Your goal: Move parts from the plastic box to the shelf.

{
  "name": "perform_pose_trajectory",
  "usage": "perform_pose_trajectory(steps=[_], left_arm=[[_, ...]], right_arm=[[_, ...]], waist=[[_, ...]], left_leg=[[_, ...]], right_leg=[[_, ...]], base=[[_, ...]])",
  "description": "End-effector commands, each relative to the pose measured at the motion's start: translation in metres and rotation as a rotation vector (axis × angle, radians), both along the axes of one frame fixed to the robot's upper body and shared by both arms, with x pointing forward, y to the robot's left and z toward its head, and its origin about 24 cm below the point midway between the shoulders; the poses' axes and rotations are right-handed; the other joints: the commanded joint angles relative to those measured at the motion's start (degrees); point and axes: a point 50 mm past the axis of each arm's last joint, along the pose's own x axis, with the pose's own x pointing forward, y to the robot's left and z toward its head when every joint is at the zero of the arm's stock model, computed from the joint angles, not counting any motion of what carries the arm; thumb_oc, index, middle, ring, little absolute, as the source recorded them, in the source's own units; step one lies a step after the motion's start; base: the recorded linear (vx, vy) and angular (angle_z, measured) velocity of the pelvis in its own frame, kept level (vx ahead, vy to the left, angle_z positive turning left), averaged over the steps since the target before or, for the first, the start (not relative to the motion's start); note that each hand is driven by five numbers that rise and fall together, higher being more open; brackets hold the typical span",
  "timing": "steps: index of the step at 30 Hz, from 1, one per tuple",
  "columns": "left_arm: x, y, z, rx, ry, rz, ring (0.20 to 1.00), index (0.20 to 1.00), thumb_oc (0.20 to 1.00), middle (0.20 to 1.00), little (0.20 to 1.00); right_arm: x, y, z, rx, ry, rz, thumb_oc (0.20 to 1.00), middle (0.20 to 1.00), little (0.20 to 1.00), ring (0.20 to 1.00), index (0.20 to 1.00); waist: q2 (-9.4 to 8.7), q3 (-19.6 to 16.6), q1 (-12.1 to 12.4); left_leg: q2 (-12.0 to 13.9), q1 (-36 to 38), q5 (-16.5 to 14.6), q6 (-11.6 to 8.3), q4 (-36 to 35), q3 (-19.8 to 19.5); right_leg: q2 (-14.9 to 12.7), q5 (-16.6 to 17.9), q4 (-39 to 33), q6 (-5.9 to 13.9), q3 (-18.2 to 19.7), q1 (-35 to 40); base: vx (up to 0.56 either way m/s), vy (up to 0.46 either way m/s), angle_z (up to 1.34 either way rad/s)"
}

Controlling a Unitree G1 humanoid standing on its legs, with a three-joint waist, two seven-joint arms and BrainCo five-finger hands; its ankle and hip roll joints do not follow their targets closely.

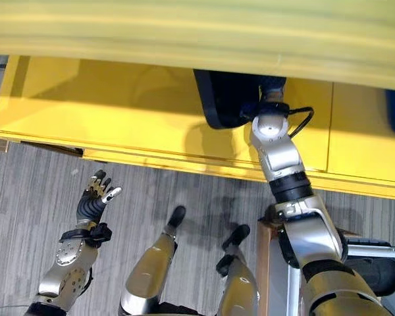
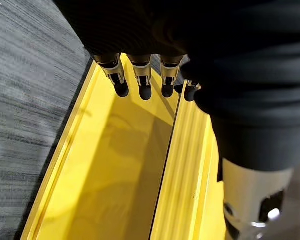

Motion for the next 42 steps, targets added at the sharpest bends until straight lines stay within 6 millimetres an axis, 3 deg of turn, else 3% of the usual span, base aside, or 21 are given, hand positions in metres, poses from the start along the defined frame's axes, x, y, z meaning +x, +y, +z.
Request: perform_pose_trajectory(steps=[1, 9, 18, 23, 30, 42], left_arm=[[-0.007, -0.003, 0.026, 0.011, -0.129, -0.031, 1.0, 1.0, 1.0, 1.0, 1.0], [0.003, -0.015, 0.04, 0.003, -0.199, -0.067, 1.0, 1.0, 1.0, 1.0, 1.0], [0.011, -0.027, 0.047, 0.017, -0.225, -0.104, 1.0, 1.0, 1.0, 1.0, 1.0], [0.015, -0.03, 0.049, 0.013, -0.235, -0.108, 1.0, 1.0, 1.0, 1.0, 1.0], [0.018, -0.031, 0.054, 0.02, -0.253, -0.122, 1.0, 1.0, 1.0, 1.0, 1.0], [0.02, -0.035, 0.061, 0.033, -0.283, -0.158, 1.0, 1.0, 1.0, 1.0, 1.0]], right_arm=[[-0.015, -0.002, 0.052, -0.037, -0.198, -0.025, 0.2, 0.2, 0.2, 0.2, 0.2], [-0.02, -0.024, 0.102, -0.007, -0.292, -0.135, 0.2, 0.2, 0.2, 0.2, 0.2], [-0.024, -0.043, 0.125, 0.004, -0.314, -0.231, 0.2, 0.2, 0.2, 0.2, 0.2], [-0.017, -0.056, 0.127, 0.025, -0.249, -0.279, 0.2, 0.2, 0.2, 0.2, 0.2], [-0.002, -0.074, 0.113, 0.009, -0.091, -0.371, 0.2, 0.2, 0.2, 0.2, 0.2], [-0.005, -0.093, 0.116, -0.03, -0.033, -0.461, 0.2, 0.2, 0.2, 0.2, 0.2]], waist=[[0.4, -2.38, 0.36], [1.13, 0.41, 0.01], [1.34, 1.93, -1.4], [0.86, 1.99, -1.64], [1.0, 2.22, -1.89], [1.66, 1.58, -1.58]], left_leg=[[-0.35, -2.32, 0.32, 1.06, -0.13, 1.03], [-2.45, -9.15, -1.82, 1.27, 6.73, 0.82], [-3.96, -17.32, -4.06, 2.14, 14.8, 0.48], [-3.64, -18.79, -4.23, 2.16, 15.52, 0.77], [-3.03, -17.74, -4.05, 1.95, 14.28, 0.7], [-2.58, -15.78, -3.36, 1.55, 12.05, 0.42]], right_leg=[[-2.65, -11.82, 10.13, 4.25, 5.43, 2.99], [-3.65, -14.43, 18.08, 3.6, 7.27, -4.47], [-4.42, -16.92, 26.55, 2.81, 9.73, -13.13], [-3.78, -16.68, 26.85, 2.84, 10.7, -15.36], [-3.4, -16.5, 26.1, 2.93, 10.82, -15.12], [-3.17, -16.34, 24.81, 3.24, 10.23, -13.61]], base=[[0.0, 0.0, 0.0], [-0.06, 0.017, 0.02], [-0.06, 0.015, 0.0], [-0.03, 0.017, -0.04], [-0.01, -0.006, -0.01], [0.0, 0.0, 0.0]])
